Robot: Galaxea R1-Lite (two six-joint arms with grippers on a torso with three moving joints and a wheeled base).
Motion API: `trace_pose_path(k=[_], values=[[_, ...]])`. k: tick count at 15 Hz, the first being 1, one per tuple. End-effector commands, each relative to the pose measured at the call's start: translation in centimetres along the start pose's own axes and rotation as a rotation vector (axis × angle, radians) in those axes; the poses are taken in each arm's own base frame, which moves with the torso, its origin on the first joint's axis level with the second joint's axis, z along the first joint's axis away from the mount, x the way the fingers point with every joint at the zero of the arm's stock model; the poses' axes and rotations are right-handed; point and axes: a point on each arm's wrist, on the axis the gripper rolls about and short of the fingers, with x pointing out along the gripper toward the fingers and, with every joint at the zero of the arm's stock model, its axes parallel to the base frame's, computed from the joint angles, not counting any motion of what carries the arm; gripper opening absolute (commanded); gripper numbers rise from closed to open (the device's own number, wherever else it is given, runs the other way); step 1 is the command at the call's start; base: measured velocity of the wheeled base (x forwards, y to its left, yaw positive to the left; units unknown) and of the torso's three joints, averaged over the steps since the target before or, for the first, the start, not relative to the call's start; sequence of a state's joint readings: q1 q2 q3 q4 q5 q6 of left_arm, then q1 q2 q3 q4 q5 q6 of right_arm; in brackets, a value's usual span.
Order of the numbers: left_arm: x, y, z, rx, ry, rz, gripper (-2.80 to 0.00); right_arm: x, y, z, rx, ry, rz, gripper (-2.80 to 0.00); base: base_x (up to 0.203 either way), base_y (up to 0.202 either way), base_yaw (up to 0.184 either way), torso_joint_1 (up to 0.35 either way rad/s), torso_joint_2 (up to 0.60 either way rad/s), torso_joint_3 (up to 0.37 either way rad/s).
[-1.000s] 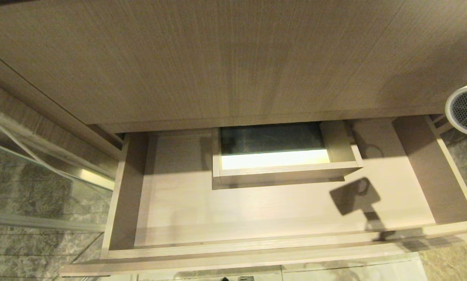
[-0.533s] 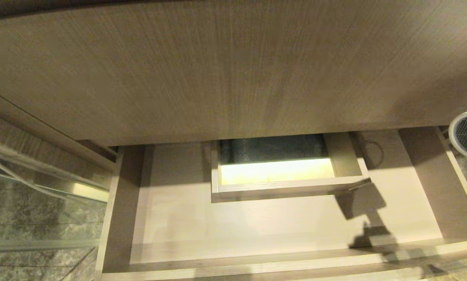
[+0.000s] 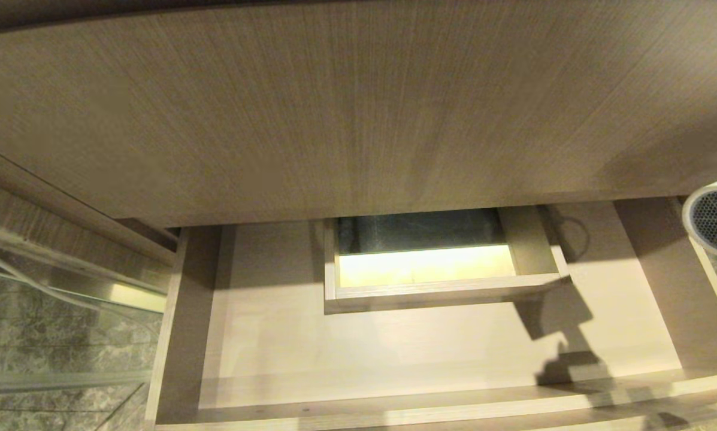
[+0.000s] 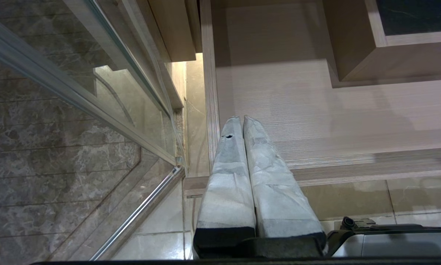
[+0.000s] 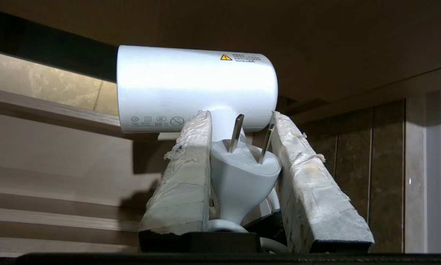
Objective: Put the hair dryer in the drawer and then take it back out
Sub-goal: Place it on the countertop
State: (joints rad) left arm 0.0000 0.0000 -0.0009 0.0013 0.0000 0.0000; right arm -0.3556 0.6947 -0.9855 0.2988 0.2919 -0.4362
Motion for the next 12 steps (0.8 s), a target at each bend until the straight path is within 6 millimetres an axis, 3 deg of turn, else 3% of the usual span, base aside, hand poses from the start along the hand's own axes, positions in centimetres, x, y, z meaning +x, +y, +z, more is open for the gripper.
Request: trace_pose_path(k=[1, 12], values=[[0.01, 0.0, -0.03, 0.0, 0.001, 0.0, -2.8, 0.34, -0.04, -0.15, 0.005, 0.022, 0.01, -2.8, 0.0, 0.0, 0.0, 0.0, 0.0, 0.0], [0.01, 0.0, -0.03, 0.0, 0.001, 0.0, -2.8, -0.37, 0.11, 0.07, -0.006, -0.012, 0.0, -2.8, 0.0, 0.0, 0.0, 0.0, 0.0, 0.0]])
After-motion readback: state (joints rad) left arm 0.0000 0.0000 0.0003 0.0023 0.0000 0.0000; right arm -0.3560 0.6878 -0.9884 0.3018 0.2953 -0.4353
